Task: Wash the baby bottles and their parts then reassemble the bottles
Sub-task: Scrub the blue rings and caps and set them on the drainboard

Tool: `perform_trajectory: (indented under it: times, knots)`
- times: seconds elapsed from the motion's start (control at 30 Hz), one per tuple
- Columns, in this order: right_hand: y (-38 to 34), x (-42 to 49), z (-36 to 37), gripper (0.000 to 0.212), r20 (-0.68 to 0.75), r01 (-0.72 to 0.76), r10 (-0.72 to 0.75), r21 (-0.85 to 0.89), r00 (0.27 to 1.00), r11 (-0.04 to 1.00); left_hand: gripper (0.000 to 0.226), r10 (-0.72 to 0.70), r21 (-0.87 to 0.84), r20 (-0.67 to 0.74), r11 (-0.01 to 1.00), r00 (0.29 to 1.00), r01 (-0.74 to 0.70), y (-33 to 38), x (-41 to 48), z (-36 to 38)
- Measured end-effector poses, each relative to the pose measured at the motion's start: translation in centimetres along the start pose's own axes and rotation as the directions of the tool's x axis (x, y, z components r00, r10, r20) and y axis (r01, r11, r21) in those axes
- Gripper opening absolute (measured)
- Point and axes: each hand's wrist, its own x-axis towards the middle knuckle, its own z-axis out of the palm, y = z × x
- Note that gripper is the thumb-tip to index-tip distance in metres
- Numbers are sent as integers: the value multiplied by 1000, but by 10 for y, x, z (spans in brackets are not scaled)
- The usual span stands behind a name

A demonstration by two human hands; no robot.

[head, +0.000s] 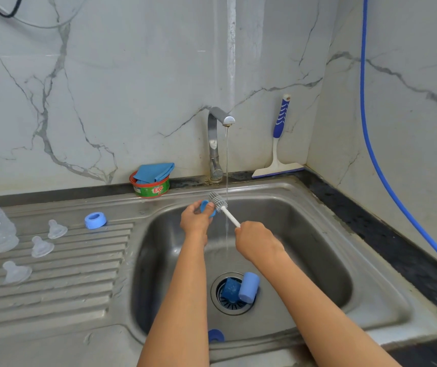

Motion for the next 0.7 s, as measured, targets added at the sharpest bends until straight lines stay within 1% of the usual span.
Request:
perform_trajectory:
  times: [0.07, 0.1, 0.23, 0.33, 0.4, 0.43, 0.5, 0.57, 0.63, 0.67, 0.7]
  knots:
    - [3, 2, 2, 35, 6, -4, 4, 7, 1000, 1000, 43, 0, -8, 13, 1000, 1000, 1, 1, -1, 1]
    - [4, 3, 2, 34, 11, -19, 19, 18, 1000, 1000, 43, 3, 15, 35, 1000, 999, -4, 1, 0, 2]
    - [11, 8, 4, 36, 17, -39, 39, -3, 999, 999, 41, 19, 190, 197, 980, 980, -57, 0, 0, 1]
    - [14, 6, 1, 33, -12, -59, 60, 11, 998, 998, 39, -27, 237, 304, 970, 952, -48, 3, -2, 2]
    - [15, 7, 0, 33, -7, -44, 44, -21, 999, 999, 37, -38, 264, 322, 963, 946, -52, 4, -1, 4]
    - [15, 7, 0, 33, 8, -23, 24, -46, 1000, 999, 37, -34, 263, 291, 964, 956, -46, 3, 0, 4]
    - [13, 8, 1, 34, 34, 10, -8, -68, 999, 998, 36, -41, 180, 187, 984, 982, 6, 2, 3, 3]
    - [10, 8, 3, 34, 58, 42, -38, -76, 998, 996, 31, -83, 39, 124, 996, 989, 79, 4, 3, 4]
    - [6, 5, 2, 34, 51, 69, -65, -89, 997, 994, 15, -163, -128, 121, 976, 979, 178, 9, -2, 5]
    - [4, 6, 4, 34, 41, 93, -89, -93, 995, 991, 12, -207, -214, 128, 949, 970, 231, 13, -3, 5]
    - [3, 4, 5, 34, 32, 123, -120, -95, 992, 988, 15, -245, -288, 140, 917, 959, 276, 15, -4, 5]
